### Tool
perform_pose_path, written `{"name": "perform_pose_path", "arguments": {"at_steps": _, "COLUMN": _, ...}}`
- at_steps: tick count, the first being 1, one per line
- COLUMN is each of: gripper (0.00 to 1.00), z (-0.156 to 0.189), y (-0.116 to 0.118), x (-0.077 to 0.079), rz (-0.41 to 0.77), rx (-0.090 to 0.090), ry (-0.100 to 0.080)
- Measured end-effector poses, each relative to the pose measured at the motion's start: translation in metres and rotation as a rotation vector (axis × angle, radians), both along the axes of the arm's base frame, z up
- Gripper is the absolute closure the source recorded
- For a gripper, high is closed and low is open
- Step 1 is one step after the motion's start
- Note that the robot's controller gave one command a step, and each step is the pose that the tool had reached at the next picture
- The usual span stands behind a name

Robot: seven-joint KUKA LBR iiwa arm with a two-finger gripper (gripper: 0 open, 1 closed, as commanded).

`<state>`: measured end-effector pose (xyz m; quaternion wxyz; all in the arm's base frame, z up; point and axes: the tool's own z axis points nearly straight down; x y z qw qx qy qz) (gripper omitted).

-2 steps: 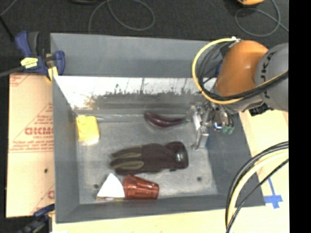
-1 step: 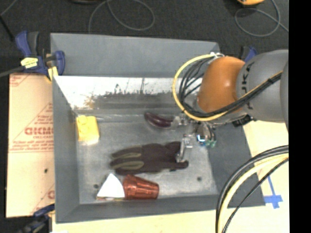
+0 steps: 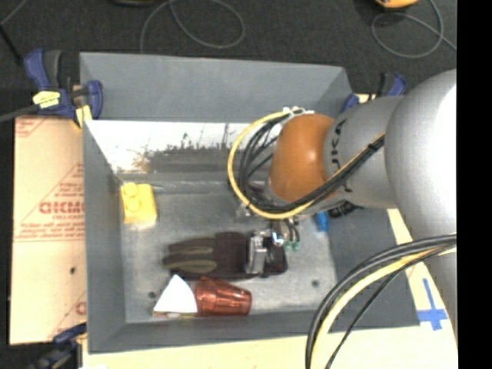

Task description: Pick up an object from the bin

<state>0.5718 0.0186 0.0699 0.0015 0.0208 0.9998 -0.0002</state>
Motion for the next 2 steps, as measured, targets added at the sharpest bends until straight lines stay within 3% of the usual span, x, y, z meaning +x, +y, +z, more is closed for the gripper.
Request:
{"name": "perform_pose_path", "arguments": {"at_steps": 1, "gripper": 1.0, "z": 0.0014, "y": -0.0162, "x": -0.0192, "rz": 0.003, "rx": -0.005, "ry": -0.015}}
{"name": "perform_pose_path", "arguments": {"at_steps": 2, "gripper": 1.0, "z": 0.0014, "y": -0.0162, "x": -0.0192, "rz": 0.003, "rx": -0.005, "ry": -0.015}}
